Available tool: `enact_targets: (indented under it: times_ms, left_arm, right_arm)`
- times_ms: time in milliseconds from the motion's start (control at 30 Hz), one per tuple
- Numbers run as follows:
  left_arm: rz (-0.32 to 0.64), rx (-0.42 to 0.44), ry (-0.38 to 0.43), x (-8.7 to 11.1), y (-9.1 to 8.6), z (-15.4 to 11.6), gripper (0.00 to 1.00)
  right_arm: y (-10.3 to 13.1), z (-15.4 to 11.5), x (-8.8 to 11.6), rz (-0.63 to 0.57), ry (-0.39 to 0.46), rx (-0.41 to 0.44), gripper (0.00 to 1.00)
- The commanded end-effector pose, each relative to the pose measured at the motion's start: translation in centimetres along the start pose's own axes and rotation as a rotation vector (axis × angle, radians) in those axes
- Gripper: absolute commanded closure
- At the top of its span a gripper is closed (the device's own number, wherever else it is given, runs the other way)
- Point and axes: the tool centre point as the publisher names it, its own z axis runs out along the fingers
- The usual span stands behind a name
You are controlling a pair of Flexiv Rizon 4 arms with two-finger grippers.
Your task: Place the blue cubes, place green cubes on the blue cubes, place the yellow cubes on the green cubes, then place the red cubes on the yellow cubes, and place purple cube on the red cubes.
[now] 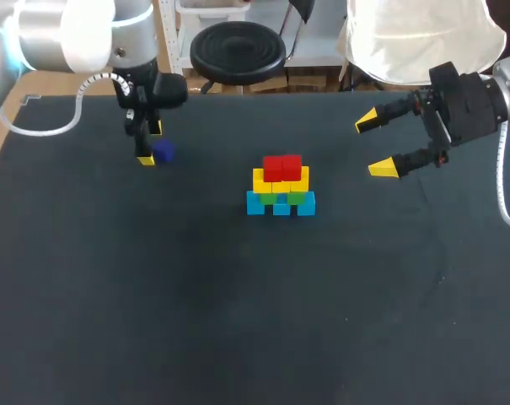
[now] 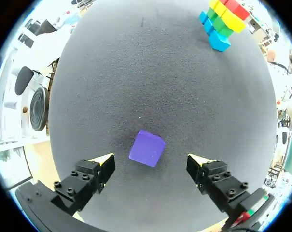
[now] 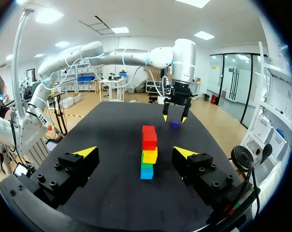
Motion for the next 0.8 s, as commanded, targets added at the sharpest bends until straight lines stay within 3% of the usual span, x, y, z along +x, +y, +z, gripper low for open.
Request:
enact_targets:
  times_ms: [33,200,267,333,433,733,800]
  left_arm:
    - [0.011,-0.017,-0.008,-0.02,-0.29,0.26,0.0]
    - [0.021,-0.021,-0.008,-0.17,-0.14,0.34,0.0]
    - [0.023,-0.027,-0.012,-0.19,-0.14,0.32,0.13]
    - [0.026,-0.031,-0.021,-0.24,-0.16,0.3,0.13]
    - [0.034,-0.037,-0.037,-0.44,-0.28,0.13,0.0]
    - [0.064,-0.038,-0.061,-0.66,-0.65,-0.11,0.05]
    - [0.066,-0.034,-0.058,-0.67,-0.7,-0.01,0.11]
  right_arm:
    - [0.06,0.0,0.02,-0.001,-0.001,0.002,0.0]
    - [0.06,0.0,0.02,-0.001,-0.001,0.002,0.0]
    - [0.06,0.0,0.02,-0.001,-0.001,0.002,0.0]
    - [0.06,0.0,0.02,-0.001,-0.001,0.002,0.0]
    - [0.06,0.0,0.02,-0.001,-0.001,0.002,0.0]
    - [0.06,0.0,0.02,-0.001,-0.001,0.002,0.0]
    - [0.06,0.0,0.02,-0.001,-0.001,0.002,0.0]
